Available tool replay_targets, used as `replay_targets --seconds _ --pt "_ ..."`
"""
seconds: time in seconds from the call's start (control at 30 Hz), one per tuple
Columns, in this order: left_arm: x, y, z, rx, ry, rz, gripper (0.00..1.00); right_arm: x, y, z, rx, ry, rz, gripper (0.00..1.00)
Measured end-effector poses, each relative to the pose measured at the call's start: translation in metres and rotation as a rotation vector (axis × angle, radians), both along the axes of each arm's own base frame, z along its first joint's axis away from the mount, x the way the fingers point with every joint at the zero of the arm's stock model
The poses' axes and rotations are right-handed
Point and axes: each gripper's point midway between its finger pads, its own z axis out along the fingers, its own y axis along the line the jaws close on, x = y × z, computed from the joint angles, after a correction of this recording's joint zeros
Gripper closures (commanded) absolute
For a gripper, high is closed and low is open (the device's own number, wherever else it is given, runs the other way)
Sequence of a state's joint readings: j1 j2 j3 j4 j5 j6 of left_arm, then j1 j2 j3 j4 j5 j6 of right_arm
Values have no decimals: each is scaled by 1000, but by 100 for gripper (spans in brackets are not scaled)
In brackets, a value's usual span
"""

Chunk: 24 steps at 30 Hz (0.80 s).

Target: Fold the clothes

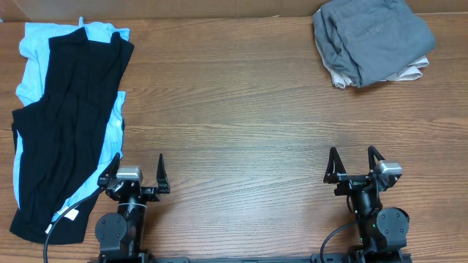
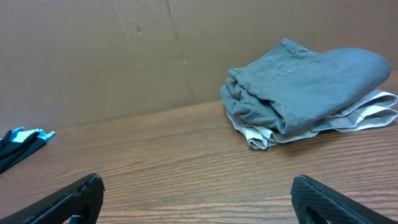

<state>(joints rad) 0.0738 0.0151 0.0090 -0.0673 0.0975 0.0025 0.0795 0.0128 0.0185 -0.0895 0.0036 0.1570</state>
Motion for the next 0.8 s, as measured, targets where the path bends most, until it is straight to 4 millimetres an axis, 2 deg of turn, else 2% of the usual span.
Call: replay_targets --seconds 0.3,0.57,0.8 --pt "0 -6 1 -101 0 -28 0 0 0 3 1 -11 0 0" --pt "0 -15 11 -136 -38 -80 0 -1 4 29 9 -119 24 0" --pt "-1 -19 16 -184 -52 -105 0 -2 10 30 7 -122 60 0"
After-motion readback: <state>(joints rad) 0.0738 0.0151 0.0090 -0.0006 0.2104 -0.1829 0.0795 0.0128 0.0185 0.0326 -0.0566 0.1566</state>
